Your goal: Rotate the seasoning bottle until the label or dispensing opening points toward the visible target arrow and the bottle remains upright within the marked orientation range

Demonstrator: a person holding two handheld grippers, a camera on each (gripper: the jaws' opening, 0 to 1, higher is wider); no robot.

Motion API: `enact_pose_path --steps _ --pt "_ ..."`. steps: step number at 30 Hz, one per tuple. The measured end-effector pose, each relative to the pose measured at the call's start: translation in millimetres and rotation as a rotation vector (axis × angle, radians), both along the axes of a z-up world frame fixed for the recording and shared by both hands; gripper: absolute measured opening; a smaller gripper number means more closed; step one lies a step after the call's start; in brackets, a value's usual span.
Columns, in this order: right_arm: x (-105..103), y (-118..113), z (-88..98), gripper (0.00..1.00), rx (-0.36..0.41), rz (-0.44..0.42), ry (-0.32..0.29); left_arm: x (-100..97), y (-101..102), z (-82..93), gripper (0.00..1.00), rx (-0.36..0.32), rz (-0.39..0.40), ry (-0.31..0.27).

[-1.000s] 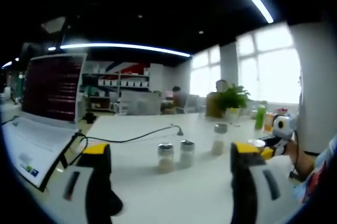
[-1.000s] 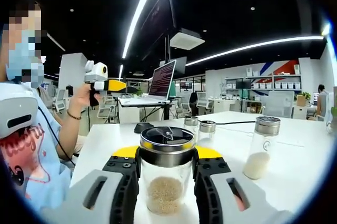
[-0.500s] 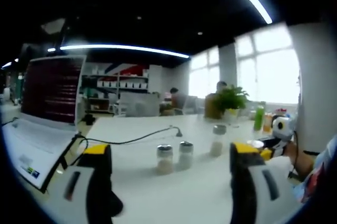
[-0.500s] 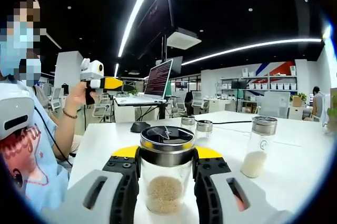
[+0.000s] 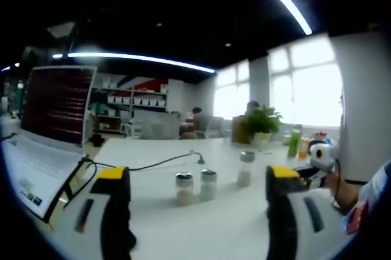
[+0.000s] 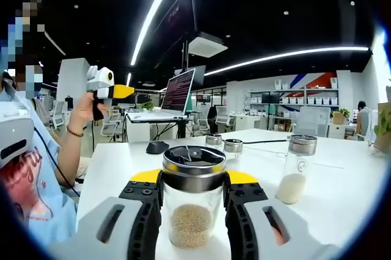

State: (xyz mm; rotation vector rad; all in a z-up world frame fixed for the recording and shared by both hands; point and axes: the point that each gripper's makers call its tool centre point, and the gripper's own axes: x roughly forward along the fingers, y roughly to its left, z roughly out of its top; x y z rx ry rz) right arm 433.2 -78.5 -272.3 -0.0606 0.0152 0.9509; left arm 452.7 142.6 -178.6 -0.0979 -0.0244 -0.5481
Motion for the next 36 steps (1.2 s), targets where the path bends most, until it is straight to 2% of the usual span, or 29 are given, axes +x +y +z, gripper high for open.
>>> enact_pose_path --steps 9,12,15,24,32,36 --pt "-0.2 0.7 -0.3 0.38 -0.001 -0.061 -0.01 1.1 2.8 1.3 0.97 -0.008 0.008 0.0" --pt "-0.2 1.2 -2.0 0.39 -0.05 -0.104 -0.031 1.1 1.0 0.9 0.97 -0.008 0.006 0.001" --pt "-0.4 2.0 -2.9 0.39 -0.056 -0.124 -0.037 1.8 0.4 0.9 0.96 -0.002 0.013 -0.002" --pt "1.3 1.5 -4.2 0.39 -0.021 -0.15 -0.019 1.3 0.5 1.1 0.96 -0.006 0.009 0.0" --pt "3.4 4.0 -4.4 0.39 0.011 -0.209 -0.038 1.3 2.4 0.8 0.95 -0.017 0.013 0.003" --pt "5.4 1.1 -4.4 0.39 0.047 -0.27 -0.05 0.9 2.9 1.0 0.95 -0.02 0.014 0.003"
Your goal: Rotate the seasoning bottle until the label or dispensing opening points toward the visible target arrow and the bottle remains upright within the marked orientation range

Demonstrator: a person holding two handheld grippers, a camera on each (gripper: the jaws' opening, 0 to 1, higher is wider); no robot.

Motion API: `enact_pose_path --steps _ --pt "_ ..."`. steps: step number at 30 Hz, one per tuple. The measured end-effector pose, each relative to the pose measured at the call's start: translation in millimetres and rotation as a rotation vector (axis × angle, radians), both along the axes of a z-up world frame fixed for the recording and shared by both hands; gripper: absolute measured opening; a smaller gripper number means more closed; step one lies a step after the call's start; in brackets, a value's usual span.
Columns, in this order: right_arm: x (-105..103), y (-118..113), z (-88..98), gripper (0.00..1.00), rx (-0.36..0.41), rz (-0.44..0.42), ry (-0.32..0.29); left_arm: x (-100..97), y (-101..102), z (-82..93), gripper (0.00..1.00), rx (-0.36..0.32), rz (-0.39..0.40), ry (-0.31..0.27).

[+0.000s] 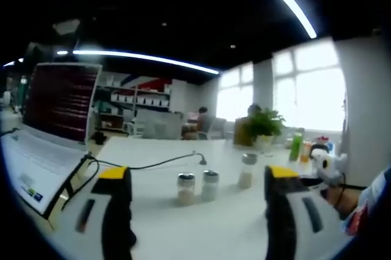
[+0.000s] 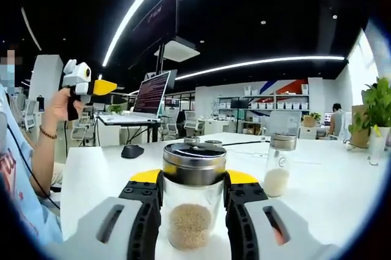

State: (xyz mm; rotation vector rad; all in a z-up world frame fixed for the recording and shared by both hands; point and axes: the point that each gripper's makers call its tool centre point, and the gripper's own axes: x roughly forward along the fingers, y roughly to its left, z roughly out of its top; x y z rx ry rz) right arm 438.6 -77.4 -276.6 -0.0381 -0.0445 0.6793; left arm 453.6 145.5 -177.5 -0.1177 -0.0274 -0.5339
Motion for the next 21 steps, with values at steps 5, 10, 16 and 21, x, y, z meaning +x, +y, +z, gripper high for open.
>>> enact_pose_path --steps 5,10,16,21 --pt "0.7 -1.0 0.9 0.39 0.003 -0.026 -0.017 0.3 1.2 -0.4 0.95 0.0 0.004 0.002" --pt "0.5 -1.0 0.8 0.39 0.01 -0.041 -0.026 0.3 1.2 -0.6 0.95 0.005 0.006 0.003" --pt "0.7 -1.0 0.5 0.39 0.009 -0.057 -0.032 -1.3 -1.9 -0.1 0.95 0.006 -0.003 0.0" --pt "-0.1 -0.2 0.0 0.39 0.021 -0.106 -0.067 0.2 -1.5 -1.0 0.95 0.001 -0.002 0.005"
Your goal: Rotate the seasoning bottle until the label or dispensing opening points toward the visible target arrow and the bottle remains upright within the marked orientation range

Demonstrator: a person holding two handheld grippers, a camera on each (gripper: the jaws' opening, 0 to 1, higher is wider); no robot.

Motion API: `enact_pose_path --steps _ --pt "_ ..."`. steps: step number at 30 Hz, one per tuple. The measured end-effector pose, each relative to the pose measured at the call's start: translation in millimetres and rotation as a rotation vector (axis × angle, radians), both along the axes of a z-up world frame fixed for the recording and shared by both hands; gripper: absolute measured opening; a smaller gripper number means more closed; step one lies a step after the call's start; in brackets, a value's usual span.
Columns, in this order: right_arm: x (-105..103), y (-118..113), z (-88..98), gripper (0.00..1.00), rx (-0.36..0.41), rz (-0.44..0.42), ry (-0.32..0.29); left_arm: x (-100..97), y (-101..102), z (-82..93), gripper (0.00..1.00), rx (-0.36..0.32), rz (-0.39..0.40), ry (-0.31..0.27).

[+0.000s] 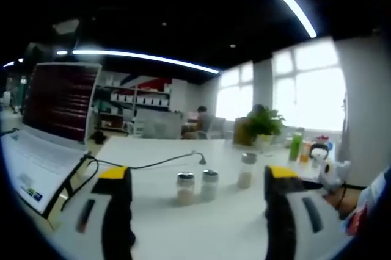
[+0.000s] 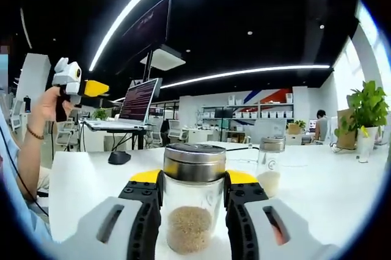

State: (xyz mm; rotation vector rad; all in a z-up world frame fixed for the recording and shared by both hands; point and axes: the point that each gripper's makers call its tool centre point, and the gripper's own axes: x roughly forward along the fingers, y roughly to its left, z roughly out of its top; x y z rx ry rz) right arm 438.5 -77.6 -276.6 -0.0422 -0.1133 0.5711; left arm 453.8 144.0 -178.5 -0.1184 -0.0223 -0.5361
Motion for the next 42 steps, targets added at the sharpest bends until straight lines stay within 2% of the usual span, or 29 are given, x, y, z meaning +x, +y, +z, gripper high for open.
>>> enact_pose_path --steps 15,18,20,23,24,34,42 --pt "1.6 0.0 0.6 0.39 -0.005 -0.016 -0.019 1.2 -0.4 -1.4 0.94 -0.003 -0.004 0.008" --pt "2.9 -0.5 1.2 0.4 -0.032 -0.019 -0.022 2.6 -2.4 -1.0 0.94 -0.001 -0.006 0.01" --pt "3.6 -2.0 1.5 0.44 -0.043 -0.028 -0.021 3.1 -2.7 -0.6 0.94 0.0 -0.008 0.011" --pt "3.7 -1.9 6.1 0.63 -0.053 -0.028 -0.029 3.7 -2.2 0.5 0.94 -0.003 -0.008 0.01" --pt "3.5 -1.7 7.9 0.65 -0.054 -0.023 -0.031 4.1 -1.9 0.7 0.94 -0.003 -0.007 0.01" --pt "2.3 -5.3 20.5 0.68 -0.047 0.012 -0.037 6.6 -5.8 -0.3 0.94 0.001 -0.018 0.019" --pt "-7.7 0.4 31.4 0.68 -0.066 0.069 -0.048 5.2 -8.0 -1.3 0.93 0.008 -0.026 0.021"
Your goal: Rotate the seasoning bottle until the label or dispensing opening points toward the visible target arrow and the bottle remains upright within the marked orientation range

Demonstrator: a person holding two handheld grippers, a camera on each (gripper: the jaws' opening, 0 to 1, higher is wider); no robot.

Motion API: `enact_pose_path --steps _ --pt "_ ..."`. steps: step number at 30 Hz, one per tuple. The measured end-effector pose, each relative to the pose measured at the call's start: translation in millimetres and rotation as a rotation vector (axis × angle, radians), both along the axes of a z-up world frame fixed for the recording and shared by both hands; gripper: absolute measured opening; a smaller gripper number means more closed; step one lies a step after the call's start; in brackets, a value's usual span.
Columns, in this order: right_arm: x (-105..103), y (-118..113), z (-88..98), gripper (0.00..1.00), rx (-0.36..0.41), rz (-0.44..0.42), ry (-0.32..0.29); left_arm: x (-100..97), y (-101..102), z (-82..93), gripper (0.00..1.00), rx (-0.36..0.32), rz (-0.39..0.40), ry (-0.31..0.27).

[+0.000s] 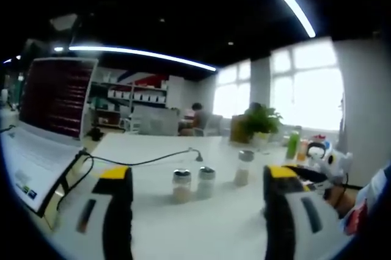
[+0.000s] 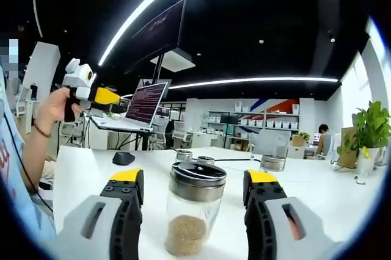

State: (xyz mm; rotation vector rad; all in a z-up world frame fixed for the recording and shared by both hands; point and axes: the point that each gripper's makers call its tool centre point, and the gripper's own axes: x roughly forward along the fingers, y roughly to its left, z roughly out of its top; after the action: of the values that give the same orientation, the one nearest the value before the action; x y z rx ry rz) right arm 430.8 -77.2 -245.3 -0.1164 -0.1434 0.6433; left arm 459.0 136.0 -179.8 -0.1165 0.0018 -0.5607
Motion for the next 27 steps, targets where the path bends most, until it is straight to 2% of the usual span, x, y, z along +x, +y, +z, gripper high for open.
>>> enact_pose_path --steps 7,11,19,27 --pt "-10.5 0.7 15.6 0.71 -0.021 0.052 -0.017 -0.2 1.6 0.8 0.93 -0.002 0.001 -0.003" --pt "-14.4 -2.4 26.0 0.7 0.005 0.108 -0.007 0.3 2.4 0.8 0.93 -0.004 0.002 -0.001" --pt "-11.4 -11.4 21.1 0.7 -0.034 0.19 0.048 -1.0 0.6 1.0 0.93 -0.001 0.001 -0.003" --pt "-7.2 -13.6 12.5 0.68 -0.002 0.293 0.084 -1.8 -1.6 1.5 0.93 0.001 -0.002 -0.006"
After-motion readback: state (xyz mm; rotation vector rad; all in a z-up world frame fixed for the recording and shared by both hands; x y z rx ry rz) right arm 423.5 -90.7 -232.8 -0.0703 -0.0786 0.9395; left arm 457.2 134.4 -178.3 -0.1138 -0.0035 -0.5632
